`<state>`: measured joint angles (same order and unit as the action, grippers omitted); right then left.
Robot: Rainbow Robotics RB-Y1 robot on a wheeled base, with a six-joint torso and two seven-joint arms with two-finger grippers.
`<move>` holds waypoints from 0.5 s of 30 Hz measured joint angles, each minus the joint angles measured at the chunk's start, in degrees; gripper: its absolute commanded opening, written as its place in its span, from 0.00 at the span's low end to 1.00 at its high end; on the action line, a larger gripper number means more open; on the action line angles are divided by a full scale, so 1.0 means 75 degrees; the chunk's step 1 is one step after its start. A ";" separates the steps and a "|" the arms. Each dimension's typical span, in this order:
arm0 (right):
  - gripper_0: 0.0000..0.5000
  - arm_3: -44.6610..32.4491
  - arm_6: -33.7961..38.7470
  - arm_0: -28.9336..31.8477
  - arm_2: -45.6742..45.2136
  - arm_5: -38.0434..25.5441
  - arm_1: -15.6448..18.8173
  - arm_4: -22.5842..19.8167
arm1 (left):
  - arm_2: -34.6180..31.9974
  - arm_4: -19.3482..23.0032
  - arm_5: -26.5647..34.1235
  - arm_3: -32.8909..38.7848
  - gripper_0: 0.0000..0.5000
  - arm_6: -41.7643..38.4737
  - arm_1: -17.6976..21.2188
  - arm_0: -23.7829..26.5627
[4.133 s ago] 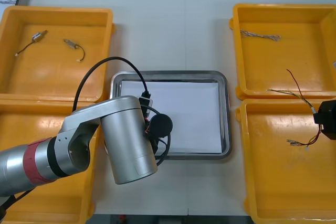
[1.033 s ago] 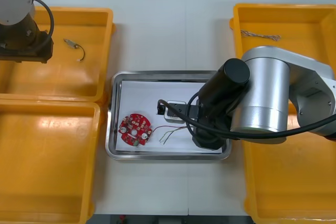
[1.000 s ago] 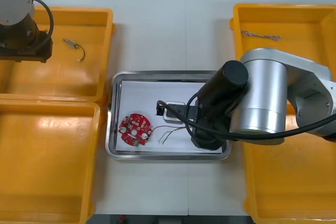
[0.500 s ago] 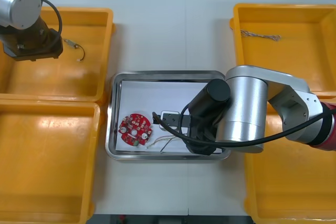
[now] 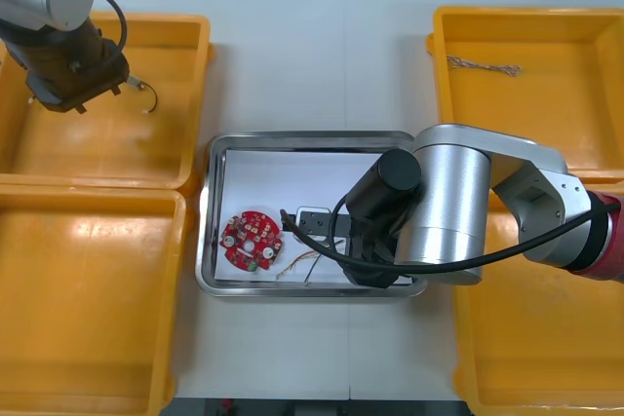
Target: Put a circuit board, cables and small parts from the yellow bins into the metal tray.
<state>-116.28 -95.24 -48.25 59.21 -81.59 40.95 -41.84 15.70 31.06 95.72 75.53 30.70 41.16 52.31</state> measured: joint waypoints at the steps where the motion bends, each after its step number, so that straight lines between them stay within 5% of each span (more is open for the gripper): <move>1: 1.00 -0.0009 0.0000 -0.0003 -0.0003 -0.0026 0.0000 0.0002 | -0.0019 -0.0029 -0.0057 -0.0104 1.00 -0.0002 -0.0027 0.0054; 15: 1.00 -0.0397 0.0000 -0.0015 -0.0626 -0.0709 0.0000 -0.0498 | -0.0578 -0.0802 -0.0934 -0.1334 1.00 -0.1138 -0.0429 0.0562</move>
<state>-119.26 -95.24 -48.36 54.52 -86.91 40.95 -45.57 11.36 25.04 88.71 65.52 22.16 37.94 56.53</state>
